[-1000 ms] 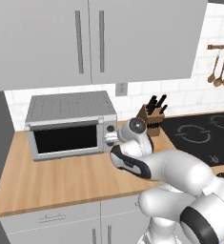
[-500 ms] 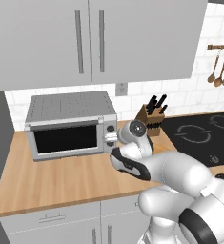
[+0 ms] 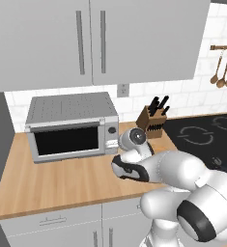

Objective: Pick up the kebab skewer and baguette bread, and place them inside the toaster oven. Close the toaster oven door and start by setting the timer.

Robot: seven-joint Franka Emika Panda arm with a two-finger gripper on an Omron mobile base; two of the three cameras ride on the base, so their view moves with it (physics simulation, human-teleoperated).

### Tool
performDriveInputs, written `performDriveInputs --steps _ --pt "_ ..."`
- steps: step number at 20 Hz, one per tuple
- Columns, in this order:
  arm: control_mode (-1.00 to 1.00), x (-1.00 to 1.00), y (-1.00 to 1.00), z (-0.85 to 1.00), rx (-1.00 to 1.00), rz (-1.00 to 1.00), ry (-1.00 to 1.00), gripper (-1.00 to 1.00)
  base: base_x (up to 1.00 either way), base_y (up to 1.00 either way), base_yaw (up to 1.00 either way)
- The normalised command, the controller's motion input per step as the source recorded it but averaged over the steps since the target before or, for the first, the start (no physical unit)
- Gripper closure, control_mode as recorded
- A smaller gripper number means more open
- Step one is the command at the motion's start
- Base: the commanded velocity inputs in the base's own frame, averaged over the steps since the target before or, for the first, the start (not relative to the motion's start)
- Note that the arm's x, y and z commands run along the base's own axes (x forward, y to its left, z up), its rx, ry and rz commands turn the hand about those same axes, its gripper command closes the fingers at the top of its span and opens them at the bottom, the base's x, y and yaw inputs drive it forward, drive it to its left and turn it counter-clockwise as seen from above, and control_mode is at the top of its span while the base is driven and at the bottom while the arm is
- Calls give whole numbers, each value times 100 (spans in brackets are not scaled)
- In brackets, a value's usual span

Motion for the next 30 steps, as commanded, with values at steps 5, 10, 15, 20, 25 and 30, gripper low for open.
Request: performDriveInputs --steps 5,10,15,20,25,30 --pt "-100 9 2 -10 0 0 0 -100 0 0 0" --pt "-100 4 0 -20 0 0 -9 -100 0 0 0" --pt "-100 0 0 -16 0 0 -23 -100 0 0 0" --pt "-100 1 1 -35 2 0 -11 -100 0 0 0" --pt "-100 8 7 -35 0 0 0 -100 0 0 0" --pt "-100 0 1 -15 0 0 0 -100 0 0 0"
